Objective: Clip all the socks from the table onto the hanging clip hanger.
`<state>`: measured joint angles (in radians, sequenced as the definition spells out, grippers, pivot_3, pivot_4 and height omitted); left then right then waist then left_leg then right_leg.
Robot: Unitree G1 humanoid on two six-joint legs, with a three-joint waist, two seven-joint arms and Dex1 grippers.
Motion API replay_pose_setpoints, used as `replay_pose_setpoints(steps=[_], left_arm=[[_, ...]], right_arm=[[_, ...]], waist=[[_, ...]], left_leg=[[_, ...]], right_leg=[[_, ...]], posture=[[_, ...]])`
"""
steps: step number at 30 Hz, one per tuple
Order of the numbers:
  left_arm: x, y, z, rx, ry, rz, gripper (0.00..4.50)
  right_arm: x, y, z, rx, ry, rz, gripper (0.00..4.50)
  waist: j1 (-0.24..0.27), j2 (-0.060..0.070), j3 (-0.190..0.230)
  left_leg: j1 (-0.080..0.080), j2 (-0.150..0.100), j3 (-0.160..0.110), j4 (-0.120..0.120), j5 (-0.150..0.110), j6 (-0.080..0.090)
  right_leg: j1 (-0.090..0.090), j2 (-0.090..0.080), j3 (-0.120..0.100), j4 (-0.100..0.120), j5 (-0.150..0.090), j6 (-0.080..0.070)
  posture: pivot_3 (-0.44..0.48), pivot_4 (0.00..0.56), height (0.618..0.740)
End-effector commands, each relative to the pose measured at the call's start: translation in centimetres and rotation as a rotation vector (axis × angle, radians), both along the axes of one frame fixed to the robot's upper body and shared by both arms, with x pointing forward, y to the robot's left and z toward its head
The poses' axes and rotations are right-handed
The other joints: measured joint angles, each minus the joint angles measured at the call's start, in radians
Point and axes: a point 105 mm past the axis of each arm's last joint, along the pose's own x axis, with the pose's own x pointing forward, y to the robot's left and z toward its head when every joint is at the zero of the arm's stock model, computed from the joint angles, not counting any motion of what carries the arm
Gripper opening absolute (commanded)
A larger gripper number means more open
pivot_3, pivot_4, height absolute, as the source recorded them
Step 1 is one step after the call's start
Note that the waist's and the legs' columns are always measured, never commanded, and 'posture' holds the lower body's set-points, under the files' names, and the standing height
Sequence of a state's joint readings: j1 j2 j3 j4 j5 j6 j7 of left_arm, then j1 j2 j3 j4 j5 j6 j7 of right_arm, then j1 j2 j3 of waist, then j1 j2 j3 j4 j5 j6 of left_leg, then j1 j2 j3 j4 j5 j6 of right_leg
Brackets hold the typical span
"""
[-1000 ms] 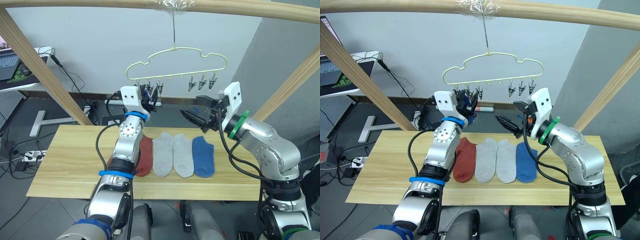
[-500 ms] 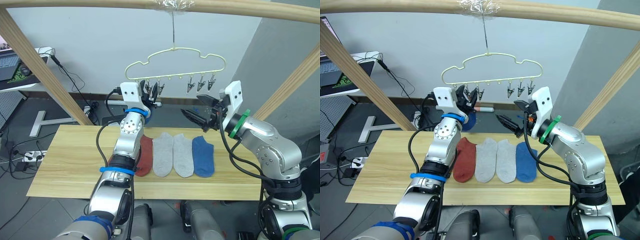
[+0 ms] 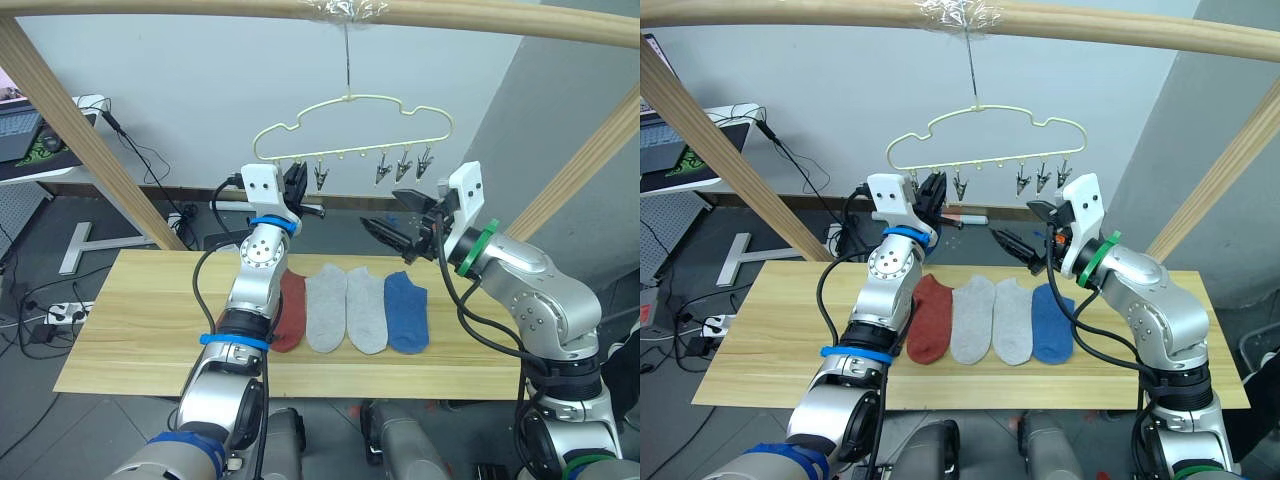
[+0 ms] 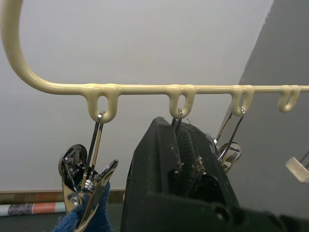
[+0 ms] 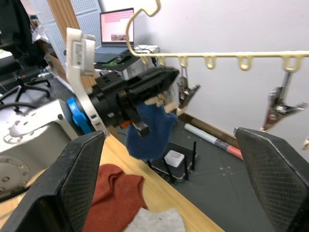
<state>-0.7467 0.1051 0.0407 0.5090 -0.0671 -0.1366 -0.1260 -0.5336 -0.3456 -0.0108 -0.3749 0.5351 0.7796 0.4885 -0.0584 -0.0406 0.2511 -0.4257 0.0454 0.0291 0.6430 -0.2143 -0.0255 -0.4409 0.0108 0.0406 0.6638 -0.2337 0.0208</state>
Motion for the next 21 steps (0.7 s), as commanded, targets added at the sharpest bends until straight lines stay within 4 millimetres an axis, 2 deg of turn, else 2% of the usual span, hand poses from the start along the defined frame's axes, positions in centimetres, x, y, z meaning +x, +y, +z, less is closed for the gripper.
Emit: replay_pose_setpoints(steps=[1,3,5,7,8,12,15,21], left_arm=[[-0.5,-0.2,0.4,-0.033,-0.011,-0.025,0.02],[-0.7,-0.6,0.2,-0.054,0.008,-0.056,0.02],[-1.3,-0.3,-0.3,-0.07,0.031,-0.076,0.02],[-1.8,-0.1,-0.7,-0.075,0.051,-0.086,0.02],[-2.1,-0.2,-1.1,-0.071,0.06,-0.089,0.02],[-2.9,0.0,-1.8,-0.071,0.083,-0.083,0.02],[-3.1,0.0,-1.9,-0.07,0.091,-0.082,0.02],[-3.5,0.2,-2.1,-0.069,0.102,-0.081,0.02]], right_arm=[[-0.1,0.4,0.8,0.008,-0.039,0.006,4.5],[0.0,0.5,-0.4,-0.023,-0.006,0.001,4.5],[1.9,-1.1,-6.6,-0.155,0.13,-0.132,4.5],[2.8,-2.6,-10.7,-0.271,0.185,-0.216,4.5],[3.1,-3.1,-11.8,-0.314,0.196,-0.239,4.5],[3.7,-3.7,-14.6,-0.362,0.255,-0.251,4.5],[3.8,-3.8,-15.7,-0.39,0.265,-0.251,4.5],[4.0,-5.2,-19.2,-0.447,0.358,-0.288,4.5]], waist=[[0.0,0.0,0.0],[0.0,0.0,0.0],[0.0,-0.001,-0.001],[0.0,-0.002,-0.002],[0.002,-0.001,-0.002],[-0.006,-0.001,-0.002],[-0.008,-0.001,-0.002],[-0.006,-0.001,-0.002]], left_leg=[[0.0,0.0,0.0,0.0,0.0,0.0],[0.0,0.0,0.0,0.0,0.0,0.0],[0.0,0.0,0.0,0.0,0.0,0.0],[0.001,0.0,0.0,0.0,0.0,0.0],[0.001,0.001,0.0,0.0,0.0,0.0],[0.002,0.0,0.003,0.002,0.0,0.0],[0.004,0.0,0.003,0.003,0.0,0.0],[0.008,0.001,0.003,0.002,0.0,0.0]], right_leg=[[0.0,0.0,0.0,0.0,0.0,0.0],[0.0,0.0,0.0,0.0,0.0,0.0],[0.0,0.0,0.0,0.0,0.0,0.0],[0.002,0.0,0.0,-0.001,0.0,0.0],[0.002,0.0,0.0,-0.001,0.0,0.0],[0.001,-0.001,0.003,0.001,0.002,0.0],[0.003,0.001,0.003,0.001,0.004,0.001],[0.006,0.005,0.003,0.001,0.004,0.0]], posture=[[-0.117,0.23,0.74],[-0.11,0.228,0.74],[-0.1,0.226,0.74],[-0.1,0.226,0.74],[-0.092,0.225,0.74],[-0.084,0.224,0.74],[-0.076,0.223,0.74],[-0.058,0.219,0.74]])
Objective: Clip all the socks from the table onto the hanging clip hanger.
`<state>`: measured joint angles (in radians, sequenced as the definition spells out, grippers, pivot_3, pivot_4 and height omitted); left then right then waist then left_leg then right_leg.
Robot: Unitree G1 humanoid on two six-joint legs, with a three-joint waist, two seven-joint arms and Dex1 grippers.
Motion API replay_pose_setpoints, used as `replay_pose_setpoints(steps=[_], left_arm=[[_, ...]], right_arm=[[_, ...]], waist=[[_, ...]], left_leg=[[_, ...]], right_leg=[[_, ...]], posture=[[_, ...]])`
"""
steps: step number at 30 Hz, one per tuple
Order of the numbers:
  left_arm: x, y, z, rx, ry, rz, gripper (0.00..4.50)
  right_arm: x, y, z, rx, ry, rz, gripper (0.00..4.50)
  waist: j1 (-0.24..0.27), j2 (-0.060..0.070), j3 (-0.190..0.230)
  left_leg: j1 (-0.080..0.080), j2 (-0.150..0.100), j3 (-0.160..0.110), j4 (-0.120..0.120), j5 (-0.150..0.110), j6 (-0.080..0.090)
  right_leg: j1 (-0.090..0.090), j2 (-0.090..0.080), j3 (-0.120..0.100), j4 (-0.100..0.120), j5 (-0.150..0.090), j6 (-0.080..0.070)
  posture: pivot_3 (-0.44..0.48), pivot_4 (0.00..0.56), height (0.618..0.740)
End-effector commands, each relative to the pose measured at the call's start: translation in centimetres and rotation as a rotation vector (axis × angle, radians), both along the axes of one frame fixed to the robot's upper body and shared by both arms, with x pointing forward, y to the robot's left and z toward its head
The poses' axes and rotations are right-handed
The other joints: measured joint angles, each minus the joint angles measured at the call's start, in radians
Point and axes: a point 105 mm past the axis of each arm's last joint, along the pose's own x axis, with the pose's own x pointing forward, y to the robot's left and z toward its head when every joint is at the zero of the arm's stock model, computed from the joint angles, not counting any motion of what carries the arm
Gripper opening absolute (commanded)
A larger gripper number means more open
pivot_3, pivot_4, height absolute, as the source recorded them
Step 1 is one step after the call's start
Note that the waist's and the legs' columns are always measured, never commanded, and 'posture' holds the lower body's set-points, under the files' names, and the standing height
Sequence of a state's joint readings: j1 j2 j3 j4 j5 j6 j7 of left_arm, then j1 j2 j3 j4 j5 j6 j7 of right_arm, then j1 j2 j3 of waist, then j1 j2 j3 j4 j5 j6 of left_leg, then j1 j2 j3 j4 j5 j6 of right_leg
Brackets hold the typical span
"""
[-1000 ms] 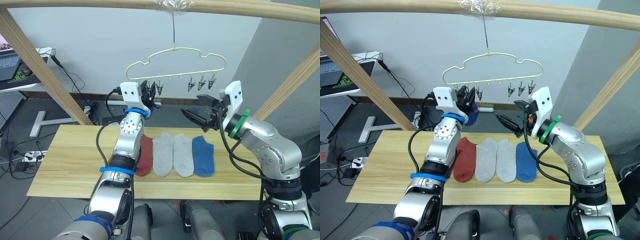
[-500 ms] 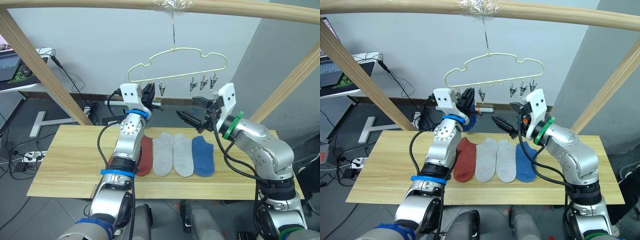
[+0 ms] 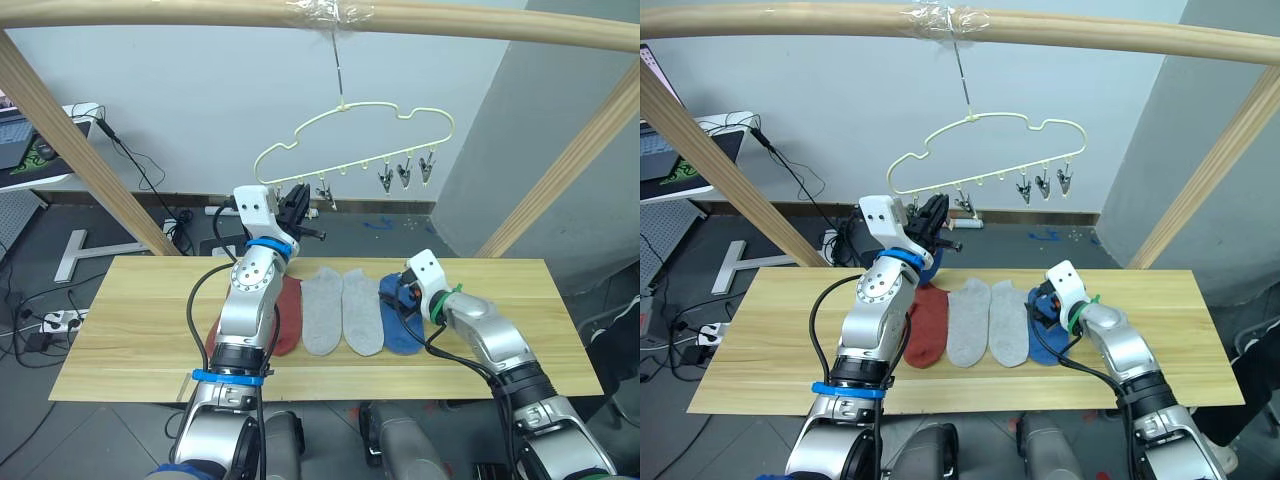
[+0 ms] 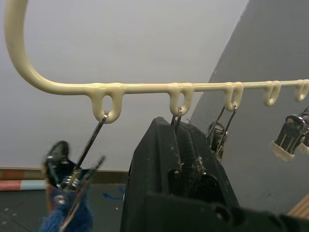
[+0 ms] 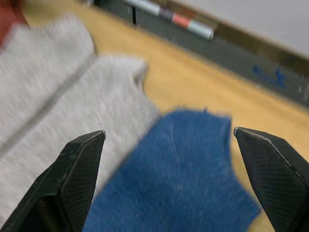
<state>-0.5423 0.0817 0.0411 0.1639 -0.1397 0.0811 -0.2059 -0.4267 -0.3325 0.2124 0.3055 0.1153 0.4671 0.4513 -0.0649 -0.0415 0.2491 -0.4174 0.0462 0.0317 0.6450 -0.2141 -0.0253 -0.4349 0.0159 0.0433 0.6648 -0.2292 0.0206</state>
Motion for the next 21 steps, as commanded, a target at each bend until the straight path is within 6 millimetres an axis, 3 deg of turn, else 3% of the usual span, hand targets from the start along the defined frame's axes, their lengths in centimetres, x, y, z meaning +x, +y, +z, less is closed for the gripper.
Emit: replay_pose_setpoints(steps=[1,5,8,14,19,21], left_arm=[[-0.1,0.2,-0.5,-0.001,0.023,0.007,0.02],[-0.1,0.3,-0.4,0.004,0.025,0.009,0.02],[-0.1,0.3,-0.4,0.005,0.026,0.009,0.0],[0.0,0.6,-0.5,0.011,0.029,0.011,0.0],[0.0,0.9,-0.6,0.011,0.037,-0.001,0.0],[-0.1,1.0,-0.6,0.012,0.038,-0.008,0.0]], right_arm=[[0.3,-0.6,-0.4,-0.02,-0.002,-0.005,4.5],[-0.2,-1.1,-1.8,-0.023,0.049,-0.007,4.5],[-0.6,-1.8,-2.8,-0.054,0.063,-0.005,3.9],[-1.4,-2.6,-3.7,-0.061,0.088,0.005,1.76],[-2.0,-3.1,-3.2,-0.066,0.071,0.034,0.06],[-2.1,-3.1,-2.9,-0.072,0.051,0.047,0.06]], waist=[[0.0,0.0,0.0],[0.001,0.0,0.0],[0.002,0.0,-0.001],[0.003,0.0,-0.002],[0.005,0.0,-0.005],[0.005,0.0,-0.005]], left_leg=[[0.0,0.0,0.0,0.0,0.0,0.0],[0.0,-0.001,0.001,0.0,0.0,0.0],[0.0,-0.001,0.001,0.0,0.0,0.0],[0.0,-0.001,0.001,0.0,0.0,0.0],[0.001,-0.001,0.001,0.0,0.0,0.0],[0.001,-0.001,0.001,0.0,0.0,0.0]], right_leg=[[0.0,0.0,0.0,0.0,0.0,0.0],[0.0,-0.001,0.002,-0.001,0.0,0.0],[0.001,-0.001,0.001,-0.001,0.0,0.0],[0.001,-0.001,0.001,-0.001,0.0,0.0],[0.001,-0.001,0.001,-0.001,0.0,0.0],[0.002,-0.001,0.001,-0.001,0.0,0.0]], posture=[[-0.058,0.219,0.74],[-0.053,0.216,0.74],[-0.053,0.216,0.74],[-0.058,0.213,0.74],[-0.058,0.213,0.74],[-0.058,0.213,0.74]])
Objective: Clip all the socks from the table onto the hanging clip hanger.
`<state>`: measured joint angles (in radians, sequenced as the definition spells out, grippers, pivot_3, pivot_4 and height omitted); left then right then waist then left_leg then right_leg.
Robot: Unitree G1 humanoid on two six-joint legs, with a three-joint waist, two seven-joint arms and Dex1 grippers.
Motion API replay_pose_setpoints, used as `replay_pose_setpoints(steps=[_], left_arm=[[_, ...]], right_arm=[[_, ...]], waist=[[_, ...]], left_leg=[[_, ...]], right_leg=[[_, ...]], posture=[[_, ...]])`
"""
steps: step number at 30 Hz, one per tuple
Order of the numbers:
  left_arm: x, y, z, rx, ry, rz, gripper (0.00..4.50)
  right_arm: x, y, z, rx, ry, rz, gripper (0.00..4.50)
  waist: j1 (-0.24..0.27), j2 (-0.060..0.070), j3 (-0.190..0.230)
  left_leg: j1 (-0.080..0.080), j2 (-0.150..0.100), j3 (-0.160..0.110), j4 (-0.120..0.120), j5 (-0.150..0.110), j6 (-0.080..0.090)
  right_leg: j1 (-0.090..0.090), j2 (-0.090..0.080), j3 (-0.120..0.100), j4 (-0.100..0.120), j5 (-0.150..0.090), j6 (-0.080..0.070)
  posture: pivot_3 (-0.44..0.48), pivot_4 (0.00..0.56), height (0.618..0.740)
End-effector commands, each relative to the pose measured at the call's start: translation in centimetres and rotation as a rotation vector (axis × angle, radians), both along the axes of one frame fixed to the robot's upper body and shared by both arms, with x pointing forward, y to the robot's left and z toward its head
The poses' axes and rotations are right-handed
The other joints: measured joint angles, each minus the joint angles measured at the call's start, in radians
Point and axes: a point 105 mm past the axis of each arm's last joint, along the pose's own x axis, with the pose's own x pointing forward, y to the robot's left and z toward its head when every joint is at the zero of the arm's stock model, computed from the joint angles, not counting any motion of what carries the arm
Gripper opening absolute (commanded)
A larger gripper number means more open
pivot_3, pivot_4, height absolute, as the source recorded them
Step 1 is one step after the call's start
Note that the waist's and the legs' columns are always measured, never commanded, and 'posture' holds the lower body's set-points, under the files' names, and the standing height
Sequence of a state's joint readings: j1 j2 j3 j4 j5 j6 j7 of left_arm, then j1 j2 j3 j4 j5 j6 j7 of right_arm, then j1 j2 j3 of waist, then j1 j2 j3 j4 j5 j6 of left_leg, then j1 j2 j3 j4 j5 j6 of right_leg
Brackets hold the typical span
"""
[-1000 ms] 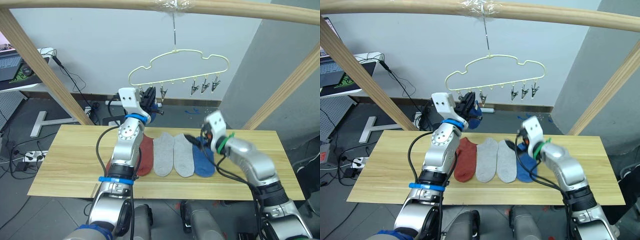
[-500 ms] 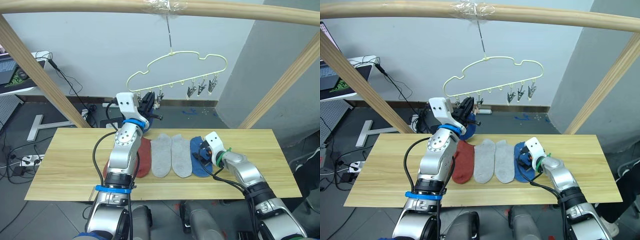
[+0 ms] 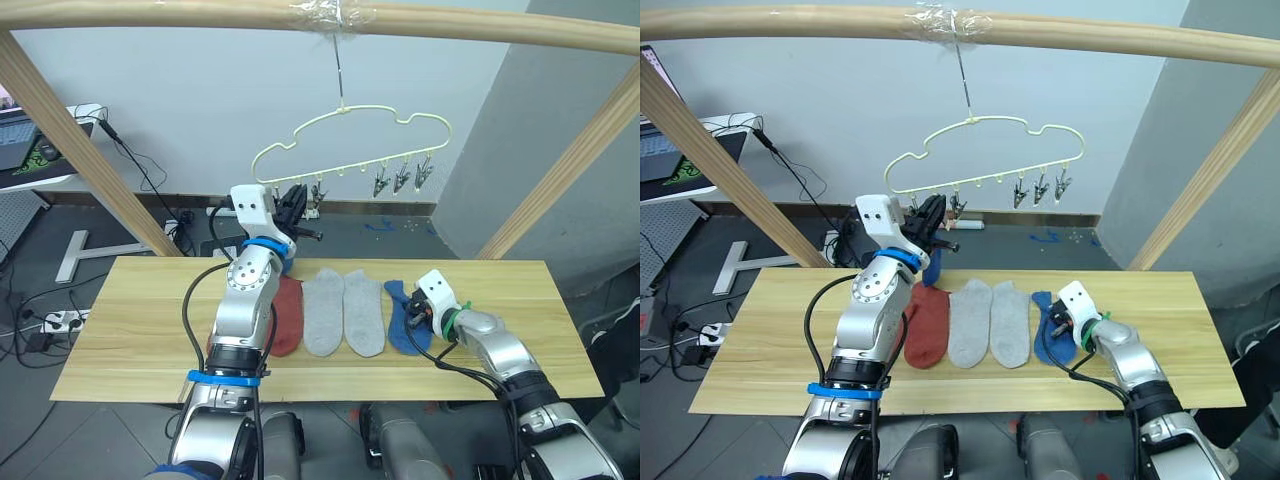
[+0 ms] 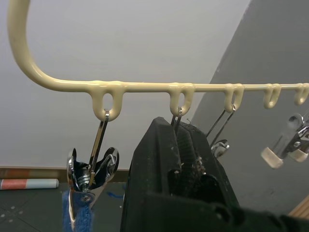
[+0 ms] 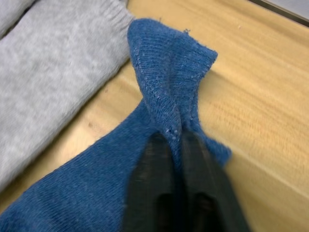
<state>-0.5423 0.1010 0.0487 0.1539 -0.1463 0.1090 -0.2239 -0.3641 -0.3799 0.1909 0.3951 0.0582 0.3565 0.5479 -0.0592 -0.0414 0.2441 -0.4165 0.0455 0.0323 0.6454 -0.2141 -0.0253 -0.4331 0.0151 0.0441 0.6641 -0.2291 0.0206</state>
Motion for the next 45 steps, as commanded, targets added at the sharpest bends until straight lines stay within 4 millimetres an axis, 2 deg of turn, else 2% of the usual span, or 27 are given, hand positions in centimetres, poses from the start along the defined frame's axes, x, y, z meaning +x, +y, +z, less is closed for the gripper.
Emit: replay_pose_setpoints(steps=[1,4,7,9,12,16,24,29,34,41,45], left_arm=[[-0.1,0.5,-0.5,-0.008,0.028,-0.013,0.0],[-0.3,0.7,-0.5,-0.1,0.077,-0.074,0.0],[-0.2,1.4,-0.5,-0.212,0.159,-0.11,0.0],[-0.4,1.8,-0.2,-0.337,0.22,-0.147,0.0],[-0.9,1.9,0.2,-0.466,0.282,-0.206,0.0],[-1.7,1.7,0.6,-0.516,0.319,-0.265,0.0],[-2.4,0.8,1.0,-0.542,0.344,-0.32,0.0],[-2.7,0.4,0.8,-0.526,0.352,-0.333,0.0],[-2.8,-0.2,0.9,-0.528,0.355,-0.359,0.0],[-2.8,0.1,1.1,-0.526,0.343,-0.352,0.0],[-2.8,0.4,1.2,-0.528,0.338,-0.341,1.14]], right_arm=[[-0.6,-0.4,0.3,-0.028,-0.024,0.034,0.06],[-0.9,0.0,2.9,-0.063,-0.137,0.131,0.06],[-1.6,1.5,6.2,-0.058,-0.25,0.245,0.06],[-2.1,3.2,8.2,-0.056,-0.314,0.302,0.06],[-2.3,5.1,9.9,-0.036,-0.366,0.326,0.06],[-1.8,8.8,11.9,0.05,-0.411,0.344,0.06],[-0.2,11.3,13.2,0.102,-0.431,0.338,0.06],[0.1,12.8,15.1,0.146,-0.468,0.367,0.06],[0.1,13.2,15.7,0.167,-0.473,0.372,0.06],[0.2,13.2,16.1,0.18,-0.471,0.362,0.06],[0.1,13.3,16.1,0.184,-0.47,0.365,0.0]], waist=[[0.0,0.0,0.0],[0.001,0.0,0.0],[-0.006,0.001,0.0],[-0.01,0.0,0.0],[-0.017,0.0,-0.001],[-0.023,0.0,-0.001],[-0.017,0.0,-0.001],[-0.017,0.0,-0.001],[-0.015,0.0,-0.001],[-0.014,0.0,-0.001],[-0.014,-0.001,-0.001]], left_leg=[[0.0,0.0,0.0,0.0,0.0,0.0],[0.0,0.0,0.0,0.0,0.0,0.0],[0.0,0.0,0.0,0.0,0.0,0.0],[0.0,0.001,0.0,0.0,0.0,0.0],[0.001,0.001,-0.002,0.0,0.0,0.0],[0.001,0.001,-0.002,0.0,0.0,0.0],[-0.001,0.0,-0.003,0.0,0.0,0.0],[-0.001,0.0,-0.003,0.0,0.0,0.0],[-0.001,0.0,-0.003,0.0,0.0,0.0],[-0.001,0.0,-0.003,0.0,0.0,0.0],[-0.001,0.0,-0.003,0.0,0.0,0.0]], right_leg=[[0.0,0.0,0.0,0.0,0.0,0.0],[0.0,0.0,0.0,0.0,0.0,0.0],[-0.001,0.0,0.001,0.0,0.0,0.0],[-0.001,0.0,0.0,0.001,0.0,0.0],[0.0,0.001,-0.001,0.001,0.0,0.0],[0.0,0.001,-0.001,0.001,0.0,0.0],[0.0,-0.001,0.0,0.0,0.0,0.0],[-0.001,0.0,0.0,0.0,0.0,0.0],[-0.001,0.0,-0.001,0.0,0.0,0.0],[-0.001,-0.001,0.0,0.0,0.0,0.0],[-0.001,0.0,0.0,0.0,0.0,0.0]], posture=[[-0.058,0.213,0.74],[-0.068,0.21,0.74],[-0.068,0.21,0.74],[-0.068,0.21,0.74],[-0.07,0.209,0.74],[-0.07,0.209,0.74],[-0.052,0.212,0.74],[-0.05,0.217,0.74],[-0.049,0.224,0.74],[-0.05,0.227,0.74],[-0.051,0.228,0.74]])
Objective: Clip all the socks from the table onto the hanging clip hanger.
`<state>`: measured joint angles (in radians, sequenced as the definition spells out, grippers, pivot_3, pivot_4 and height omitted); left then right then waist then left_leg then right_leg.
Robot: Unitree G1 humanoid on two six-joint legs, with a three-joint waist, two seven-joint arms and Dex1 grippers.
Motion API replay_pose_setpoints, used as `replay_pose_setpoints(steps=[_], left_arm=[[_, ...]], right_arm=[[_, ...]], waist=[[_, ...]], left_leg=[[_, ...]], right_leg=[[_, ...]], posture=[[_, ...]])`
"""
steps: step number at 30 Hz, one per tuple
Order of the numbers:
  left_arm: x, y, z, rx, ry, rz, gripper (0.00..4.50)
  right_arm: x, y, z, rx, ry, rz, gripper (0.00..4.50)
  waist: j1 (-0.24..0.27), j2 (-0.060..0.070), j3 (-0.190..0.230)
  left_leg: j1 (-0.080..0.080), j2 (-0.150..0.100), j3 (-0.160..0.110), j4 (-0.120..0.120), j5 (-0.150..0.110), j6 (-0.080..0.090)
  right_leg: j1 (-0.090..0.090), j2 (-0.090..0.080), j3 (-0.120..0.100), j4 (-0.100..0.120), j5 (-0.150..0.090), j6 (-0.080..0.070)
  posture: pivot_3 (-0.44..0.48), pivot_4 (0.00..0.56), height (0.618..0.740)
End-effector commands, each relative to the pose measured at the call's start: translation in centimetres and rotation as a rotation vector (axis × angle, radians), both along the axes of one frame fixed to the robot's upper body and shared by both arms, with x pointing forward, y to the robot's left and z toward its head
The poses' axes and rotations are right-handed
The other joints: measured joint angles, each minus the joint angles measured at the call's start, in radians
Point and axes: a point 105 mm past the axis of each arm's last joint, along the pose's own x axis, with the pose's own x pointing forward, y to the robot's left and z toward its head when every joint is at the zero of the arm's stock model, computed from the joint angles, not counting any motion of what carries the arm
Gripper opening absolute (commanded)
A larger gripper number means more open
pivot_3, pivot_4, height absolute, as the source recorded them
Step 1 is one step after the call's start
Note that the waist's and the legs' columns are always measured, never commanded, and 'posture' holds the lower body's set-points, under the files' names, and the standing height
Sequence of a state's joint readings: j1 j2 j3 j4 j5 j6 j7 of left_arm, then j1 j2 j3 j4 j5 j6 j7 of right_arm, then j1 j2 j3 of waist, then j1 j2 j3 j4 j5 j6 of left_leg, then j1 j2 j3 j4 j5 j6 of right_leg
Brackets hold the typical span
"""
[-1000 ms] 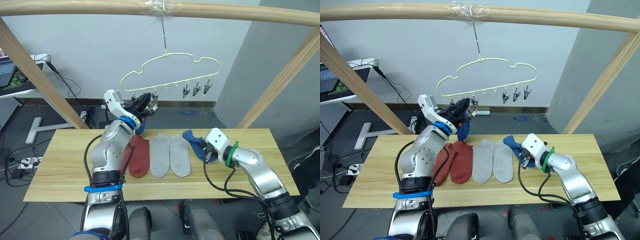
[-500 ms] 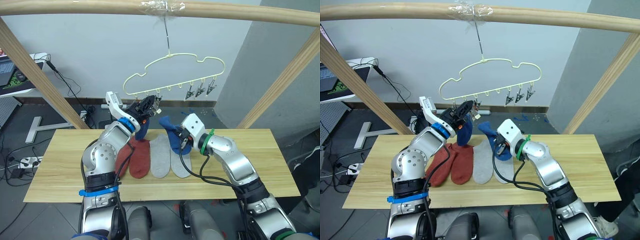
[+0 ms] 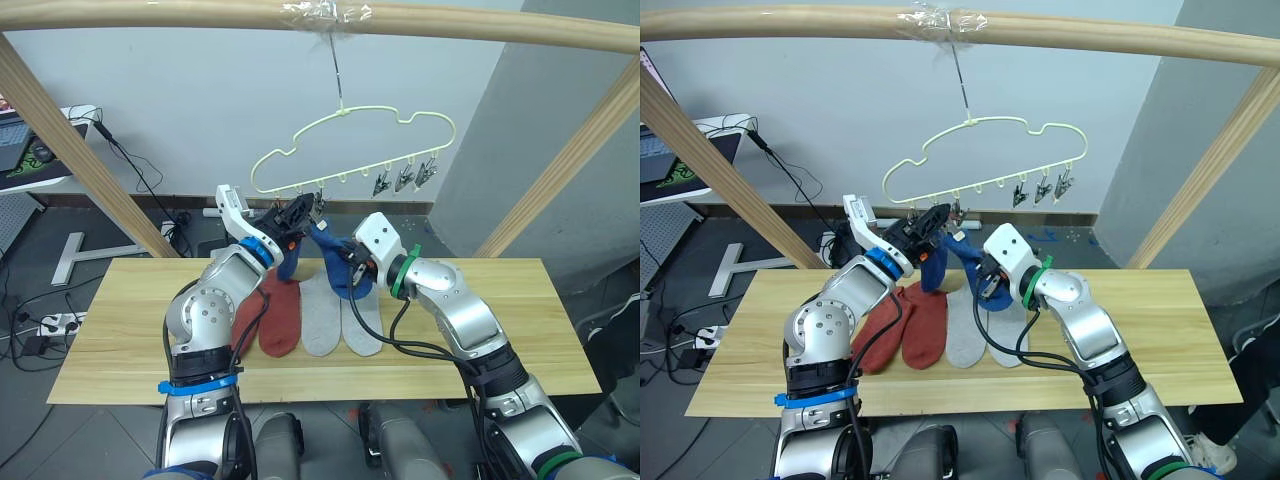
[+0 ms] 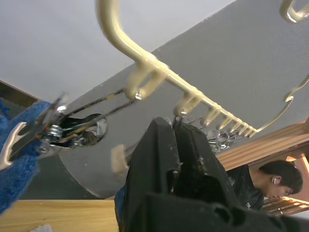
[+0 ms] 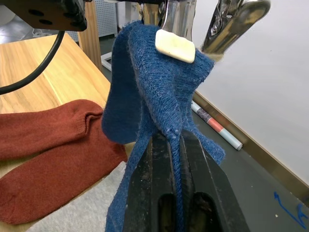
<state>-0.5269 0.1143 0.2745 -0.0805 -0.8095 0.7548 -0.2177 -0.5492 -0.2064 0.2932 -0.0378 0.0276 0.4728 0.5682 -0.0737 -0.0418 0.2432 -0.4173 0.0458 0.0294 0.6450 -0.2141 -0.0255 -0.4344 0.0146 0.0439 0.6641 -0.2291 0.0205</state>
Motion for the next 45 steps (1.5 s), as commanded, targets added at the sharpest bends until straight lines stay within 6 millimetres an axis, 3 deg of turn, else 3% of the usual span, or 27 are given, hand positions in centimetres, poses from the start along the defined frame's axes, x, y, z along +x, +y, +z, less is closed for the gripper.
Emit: replay_pose_setpoints(steps=[1,10,11,12,15,24,26,31,33,36,42,45], left_arm=[[-0.3,0.2,0.5,0.001,-0.024,0.008,1.54],[-1.5,1.7,0.9,-0.031,-0.018,-0.019,4.41],[-1.6,1.7,0.9,-0.031,-0.017,-0.021,4.48],[-1.6,1.7,0.9,-0.031,-0.016,-0.021,4.48],[-2.9,2.4,0.6,-0.016,-0.006,-0.037,4.5],[-4.1,3.8,-0.1,0.055,0.012,-0.006,4.5],[-4.1,3.9,0.0,0.082,0.001,-0.001,4.5],[-3.7,1.7,0.1,0.431,-0.172,-0.003,4.5],[-3.4,0.8,0.4,0.487,-0.247,0.006,4.5],[-2.7,0.0,0.7,0.515,-0.328,0.039,3.86],[-1.6,-1.6,0.2,0.557,-0.385,0.064,1.99],[-0.2,-2.4,-0.1,0.563,-0.39,0.114,1.99]], right_arm=[[-0.2,0.4,1.9,0.04,-0.049,0.019,0.0],[-0.2,0.7,1.8,0.101,0.012,0.006,0.0],[-0.2,0.8,1.8,0.104,0.014,0.005,0.0],[-0.2,0.8,1.8,0.104,0.015,0.005,0.0],[-0.5,1.3,1.7,0.193,0.115,0.02,0.7],[-1.3,1.7,1.6,0.239,0.214,0.055,4.0],[-1.3,1.6,1.6,0.237,0.218,0.054,4.49],[-1.0,-0.8,1.2,0.199,0.198,0.007,4.49],[-1.0,-1.8,1.5,0.19,0.16,-0.006,4.49],[-1.6,-3.2,2.2,0.196,0.122,-0.001,4.5],[-2.5,-4.8,3.5,0.227,0.105,0.012,4.5],[-2.9,-5.8,4.9,0.239,0.075,0.017,4.5]], waist=[[0.001,0.0,0.0],[0.002,0.0,0.0],[0.003,0.0,0.0],[0.006,0.0,0.0],[0.01,0.0,0.0],[0.023,0.0,0.001],[0.024,0.0,0.001],[0.033,0.0,0.001],[0.04,0.0,0.001],[0.043,0.0,0.001],[0.039,0.0,0.001],[0.042,0.001,0.002]], left_leg=[[0.0,0.0,0.0,0.0,0.0,0.0],[-0.001,0.001,-0.001,0.0,0.0,0.0],[-0.001,0.001,-0.001,0.0,0.0,0.0],[-0.001,0.001,-0.001,0.0,0.0,0.0],[-0.002,0.001,-0.001,0.0,0.0,0.0],[-0.002,0.001,-0.003,0.0,0.0,0.0],[-0.003,0.001,-0.002,0.0,0.0,0.0],[-0.004,0.001,-0.002,-0.001,0.0,0.0],[-0.005,0.0,0.0,-0.001,0.0,0.0],[-0.007,0.001,0.0,-0.001,0.0,0.0],[-0.008,0.001,0.0,-0.001,0.0,0.0],[-0.008,0.001,0.0,-0.001,0.0,0.0]], right_leg=[[0.0,0.0,0.0,0.0,0.0,0.0],[-0.001,0.0,0.0,0.0,0.0,0.0],[-0.002,0.0,0.0,0.0,0.0,0.0],[-0.002,0.0,0.0,0.0,0.0,0.0],[-0.002,0.0,0.0,0.0,0.0,0.0],[-0.003,-0.001,0.0,0.0,0.0,0.0],[-0.003,-0.002,0.0,-0.001,0.0,0.0],[-0.004,-0.002,0.0,-0.002,0.0,0.0],[-0.004,-0.002,0.0,-0.002,0.0,-0.001],[-0.007,-0.002,0.0,-0.002,0.0,-0.001],[-0.007,-0.001,0.0,-0.002,0.0,-0.001],[-0.006,-0.001,-0.001,-0.002,0.0,-0.001]], posture=[[-0.051,0.228,0.74],[-0.048,0.23,0.74],[-0.048,0.23,0.74],[-0.048,0.23,0.74],[-0.03,0.234,0.74],[-0.011,0.235,0.74],[-0.011,0.235,0.74],[-0.006,0.234,0.74],[-0.006,0.234,0.74],[-0.016,0.238,0.74],[-0.038,0.239,0.74],[-0.053,0.239,0.74]])
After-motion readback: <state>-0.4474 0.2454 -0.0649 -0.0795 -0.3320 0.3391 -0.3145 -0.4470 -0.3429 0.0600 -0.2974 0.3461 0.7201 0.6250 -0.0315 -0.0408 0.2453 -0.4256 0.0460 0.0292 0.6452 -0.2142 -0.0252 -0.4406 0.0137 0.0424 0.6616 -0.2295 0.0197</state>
